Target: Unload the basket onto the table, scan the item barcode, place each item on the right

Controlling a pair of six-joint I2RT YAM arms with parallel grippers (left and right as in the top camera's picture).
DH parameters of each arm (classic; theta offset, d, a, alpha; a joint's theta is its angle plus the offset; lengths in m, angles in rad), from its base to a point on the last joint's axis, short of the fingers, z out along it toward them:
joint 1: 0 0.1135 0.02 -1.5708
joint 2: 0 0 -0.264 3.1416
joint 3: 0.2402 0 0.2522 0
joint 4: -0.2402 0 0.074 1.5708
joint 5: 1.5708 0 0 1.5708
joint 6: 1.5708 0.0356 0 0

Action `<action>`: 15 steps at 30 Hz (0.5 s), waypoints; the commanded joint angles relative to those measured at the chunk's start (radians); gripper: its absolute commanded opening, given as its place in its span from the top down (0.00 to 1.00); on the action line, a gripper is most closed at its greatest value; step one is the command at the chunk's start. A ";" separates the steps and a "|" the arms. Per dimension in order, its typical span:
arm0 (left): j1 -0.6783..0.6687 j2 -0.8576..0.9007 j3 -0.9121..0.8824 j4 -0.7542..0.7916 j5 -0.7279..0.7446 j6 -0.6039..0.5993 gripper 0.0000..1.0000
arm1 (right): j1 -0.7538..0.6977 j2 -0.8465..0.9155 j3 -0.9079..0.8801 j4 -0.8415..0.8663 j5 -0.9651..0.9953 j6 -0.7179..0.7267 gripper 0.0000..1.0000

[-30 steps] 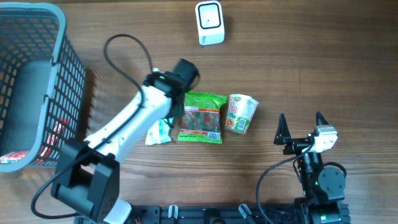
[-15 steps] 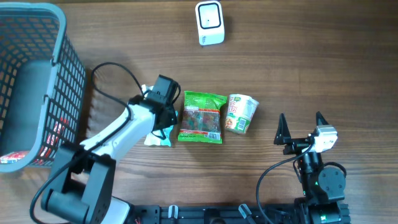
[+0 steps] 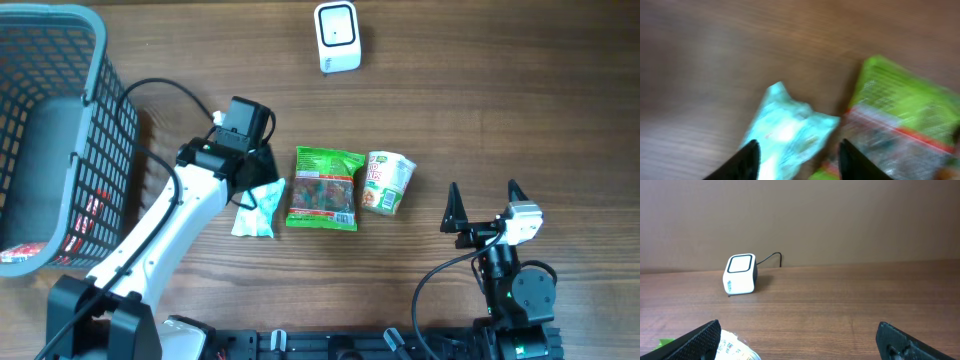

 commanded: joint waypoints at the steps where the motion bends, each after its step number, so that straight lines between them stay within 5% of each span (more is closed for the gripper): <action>1: 0.012 0.036 -0.027 -0.076 -0.156 0.003 0.82 | -0.004 -0.004 -0.001 0.003 -0.011 -0.003 0.00; 3: 0.012 0.055 -0.064 -0.071 -0.158 0.002 0.96 | -0.004 -0.004 -0.001 0.004 -0.011 -0.003 0.00; 8: 0.011 0.129 -0.142 -0.043 -0.167 -0.031 0.94 | -0.004 -0.004 -0.001 0.003 -0.011 -0.003 0.00; 15: 0.010 0.156 -0.144 0.060 0.051 -0.031 0.94 | -0.004 -0.004 -0.001 0.003 -0.011 -0.003 0.00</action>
